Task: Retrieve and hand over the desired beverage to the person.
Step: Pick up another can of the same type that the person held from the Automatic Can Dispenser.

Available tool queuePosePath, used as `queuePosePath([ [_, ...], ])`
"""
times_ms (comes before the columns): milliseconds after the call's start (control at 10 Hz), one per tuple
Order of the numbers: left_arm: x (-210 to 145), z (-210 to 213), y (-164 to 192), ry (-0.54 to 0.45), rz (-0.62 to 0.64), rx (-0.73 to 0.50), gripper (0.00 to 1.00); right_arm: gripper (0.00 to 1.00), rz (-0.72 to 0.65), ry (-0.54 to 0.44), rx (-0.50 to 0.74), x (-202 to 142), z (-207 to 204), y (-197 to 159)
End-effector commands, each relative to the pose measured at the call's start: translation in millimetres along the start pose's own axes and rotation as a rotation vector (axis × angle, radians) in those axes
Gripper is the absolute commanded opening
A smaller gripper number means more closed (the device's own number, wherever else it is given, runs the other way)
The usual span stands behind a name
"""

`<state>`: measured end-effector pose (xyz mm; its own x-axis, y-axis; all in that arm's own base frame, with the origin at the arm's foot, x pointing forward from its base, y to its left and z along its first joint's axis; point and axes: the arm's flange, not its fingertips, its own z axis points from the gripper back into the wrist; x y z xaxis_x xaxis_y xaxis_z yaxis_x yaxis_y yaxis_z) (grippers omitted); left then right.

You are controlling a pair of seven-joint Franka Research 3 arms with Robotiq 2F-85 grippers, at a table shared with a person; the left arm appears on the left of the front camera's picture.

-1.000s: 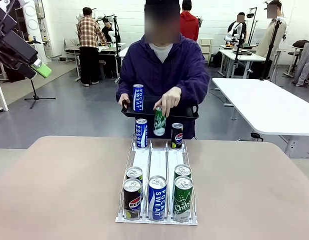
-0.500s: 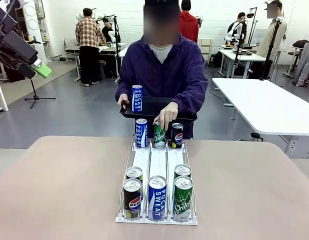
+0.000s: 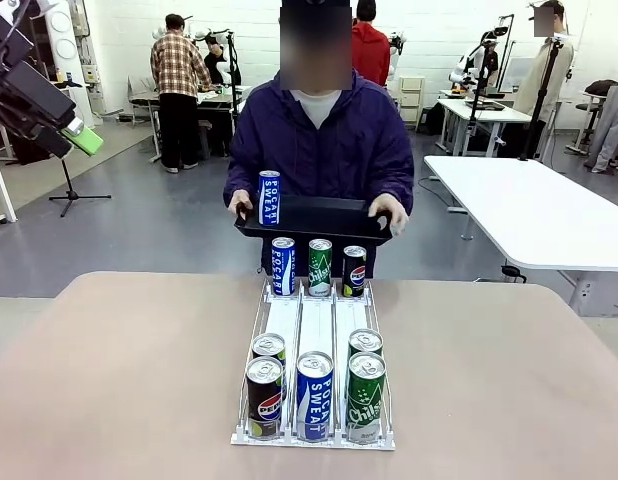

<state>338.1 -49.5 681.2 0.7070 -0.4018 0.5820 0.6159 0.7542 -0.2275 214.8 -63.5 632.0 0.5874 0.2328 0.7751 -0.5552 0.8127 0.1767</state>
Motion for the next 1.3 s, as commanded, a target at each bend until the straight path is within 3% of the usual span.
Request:
queuePosePath([
  [0, -1, 1, 0, 0.001, 0.014, -0.003, 1.0, 1.0, -0.007, 0.156, 0.044, 42, -34, 30],
  [200, -1, 1, 0, 0.001, 0.014, -0.003, 1.0, 1.0, -0.098, 0.223, -0.006, 70, -78, 72],
  [300, -1, 1, 0, 0.001, 0.014, -0.003, 1.0, 1.0, -0.198, 0.255, -0.099, 82, -115, 91],
  [500, -1, 1, 0, 0.001, 0.014, -0.003, 1.0, 1.0, -0.332, 0.369, -0.284, 79, -186, 111],
  [700, -1, 1, 0, 0.001, 0.014, -0.003, 1.0, 1.0, -0.323, 0.478, -0.391, 68, -238, 133],
  [1200, -1, 1, 0, 0.001, 0.014, -0.003, 1.0, 1.0, -0.291, 0.559, -0.351, 57, -256, 145],
])
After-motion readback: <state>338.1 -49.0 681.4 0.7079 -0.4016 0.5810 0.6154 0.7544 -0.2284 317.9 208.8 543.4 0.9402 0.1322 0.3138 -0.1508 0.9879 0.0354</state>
